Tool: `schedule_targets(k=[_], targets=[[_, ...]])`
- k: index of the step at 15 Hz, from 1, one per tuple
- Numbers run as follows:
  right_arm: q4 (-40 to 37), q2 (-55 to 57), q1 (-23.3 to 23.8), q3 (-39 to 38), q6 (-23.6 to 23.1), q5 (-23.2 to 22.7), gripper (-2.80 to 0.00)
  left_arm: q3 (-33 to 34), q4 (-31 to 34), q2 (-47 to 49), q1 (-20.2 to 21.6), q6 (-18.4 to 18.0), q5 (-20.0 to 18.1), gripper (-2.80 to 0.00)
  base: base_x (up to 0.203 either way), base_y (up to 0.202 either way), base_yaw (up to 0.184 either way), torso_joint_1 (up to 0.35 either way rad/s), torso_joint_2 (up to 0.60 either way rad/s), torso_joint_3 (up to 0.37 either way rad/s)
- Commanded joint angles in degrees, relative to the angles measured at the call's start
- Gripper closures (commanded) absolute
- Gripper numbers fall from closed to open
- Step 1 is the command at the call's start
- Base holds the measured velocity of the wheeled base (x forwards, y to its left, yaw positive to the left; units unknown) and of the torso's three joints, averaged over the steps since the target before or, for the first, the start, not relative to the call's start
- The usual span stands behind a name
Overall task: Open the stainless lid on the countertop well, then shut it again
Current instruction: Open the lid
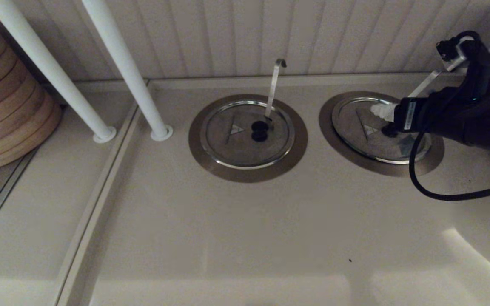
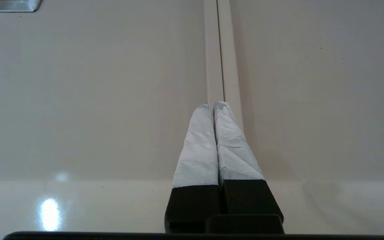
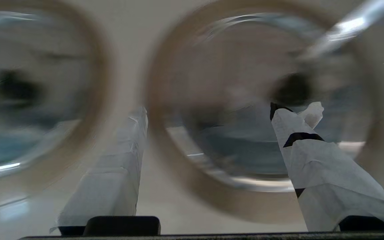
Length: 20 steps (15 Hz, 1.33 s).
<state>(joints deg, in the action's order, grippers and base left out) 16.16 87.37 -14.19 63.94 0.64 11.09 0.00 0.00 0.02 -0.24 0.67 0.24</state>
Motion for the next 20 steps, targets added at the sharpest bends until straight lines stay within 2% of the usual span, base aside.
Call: schedule_targets(k=[1,3,5,10,14,15,17,20], targets=[[1.16,1.55,0.41,-0.79,-2.31,6.28,-2.80,0.00,0.00,0.06,-0.02,0.04,0.03,0.00,0.000,0.000,0.000,0.000,0.00,0.000],[5.07,5.77,4.12,-0.62,-3.57,7.04,-2.80,0.00,0.00,0.06,-0.02,0.04,-0.02,0.00,0.000,0.000,0.000,0.000,0.00,0.000],[11.38,9.30,8.48,-0.11,-6.97,8.88,-2.80,0.00,0.00,0.06,-0.02,0.04,0.03,0.00,0.000,0.000,0.000,0.000,0.00,0.000],[12.76,11.41,13.91,2.51,-8.41,8.80,-2.80,0.00,0.00,0.06,-0.02,0.04,-0.06,0.00,0.000,0.000,0.000,0.000,0.00,0.000],[13.67,14.48,14.92,2.56,-5.00,5.72,-2.80,0.00,0.00,0.06,-0.02,0.04,-0.06,0.00,0.000,0.000,0.000,0.000,0.00,0.000],[14.88,15.49,15.43,2.50,-4.35,3.24,-2.80,0.00,0.00,0.06,-0.02,0.04,0.02,0.00,0.000,0.000,0.000,0.000,0.00,0.000],[18.03,17.42,16.44,2.24,0.39,-2.37,-2.80,0.00,0.00,0.06,-0.02,0.04,0.02,0.00,0.000,0.000,0.000,0.000,0.00,0.000],[25.18,20.54,18.39,2.57,2.07,-3.84,-2.80,0.00,0.00,0.06,-0.02,0.04,0.03,0.00,0.000,0.000,0.000,0.000,0.00,0.000]])
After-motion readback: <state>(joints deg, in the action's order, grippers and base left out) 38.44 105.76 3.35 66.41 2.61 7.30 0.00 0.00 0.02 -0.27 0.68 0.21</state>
